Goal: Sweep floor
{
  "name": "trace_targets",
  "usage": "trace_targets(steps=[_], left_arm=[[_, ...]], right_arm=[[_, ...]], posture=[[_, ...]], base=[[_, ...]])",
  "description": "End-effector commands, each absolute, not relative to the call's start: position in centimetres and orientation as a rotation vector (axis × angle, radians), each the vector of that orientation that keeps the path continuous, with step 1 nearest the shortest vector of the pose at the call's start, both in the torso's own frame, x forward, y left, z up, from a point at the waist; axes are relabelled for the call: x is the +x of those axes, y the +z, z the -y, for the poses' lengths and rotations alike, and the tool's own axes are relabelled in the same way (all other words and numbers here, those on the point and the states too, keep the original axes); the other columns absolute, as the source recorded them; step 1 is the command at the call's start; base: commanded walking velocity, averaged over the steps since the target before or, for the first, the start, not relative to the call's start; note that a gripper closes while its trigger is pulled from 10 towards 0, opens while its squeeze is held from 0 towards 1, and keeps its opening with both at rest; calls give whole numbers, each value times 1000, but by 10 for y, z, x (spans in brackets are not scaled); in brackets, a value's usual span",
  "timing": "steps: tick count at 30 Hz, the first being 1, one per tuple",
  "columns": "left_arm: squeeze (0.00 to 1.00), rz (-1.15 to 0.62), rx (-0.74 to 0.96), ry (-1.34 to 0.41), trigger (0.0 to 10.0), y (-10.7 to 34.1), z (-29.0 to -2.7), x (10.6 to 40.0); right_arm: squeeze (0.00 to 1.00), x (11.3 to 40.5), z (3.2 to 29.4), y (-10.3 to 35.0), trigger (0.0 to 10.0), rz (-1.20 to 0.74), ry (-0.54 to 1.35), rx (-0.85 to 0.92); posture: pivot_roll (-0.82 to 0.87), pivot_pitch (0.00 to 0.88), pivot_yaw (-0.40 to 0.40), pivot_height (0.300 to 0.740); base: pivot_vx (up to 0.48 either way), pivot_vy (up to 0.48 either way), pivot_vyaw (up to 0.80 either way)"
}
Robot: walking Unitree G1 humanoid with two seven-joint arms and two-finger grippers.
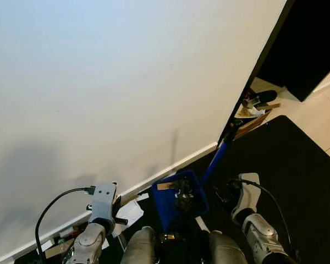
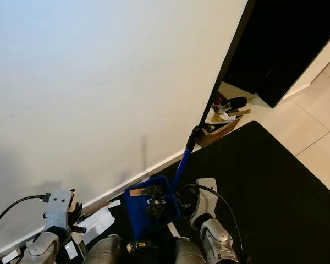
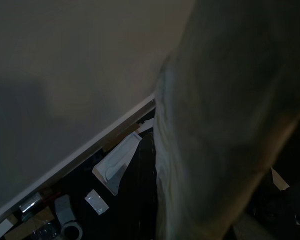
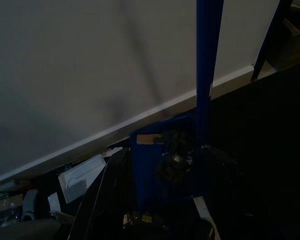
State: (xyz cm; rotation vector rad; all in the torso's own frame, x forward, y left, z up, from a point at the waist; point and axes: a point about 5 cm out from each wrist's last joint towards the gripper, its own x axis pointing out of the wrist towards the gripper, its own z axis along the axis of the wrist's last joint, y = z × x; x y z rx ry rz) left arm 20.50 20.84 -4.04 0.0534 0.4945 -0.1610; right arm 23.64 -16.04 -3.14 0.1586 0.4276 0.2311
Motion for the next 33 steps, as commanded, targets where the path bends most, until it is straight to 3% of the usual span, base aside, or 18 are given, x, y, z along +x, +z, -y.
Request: trace_targets(steps=[1, 33], left_arm=[[0, -513, 18, -191, 10000, -46, -194, 201], [0, -515, 12, -192, 10000, -47, -194, 198]], right_arm=[[0, 233, 164, -34, 10000, -446, 219, 163], [0, 230, 165, -35, 10000, -446, 220, 163]], posture=[[81, 160, -28, 740], [82, 129, -26, 740]], base=[[0, 0, 0], [0, 0, 0]])
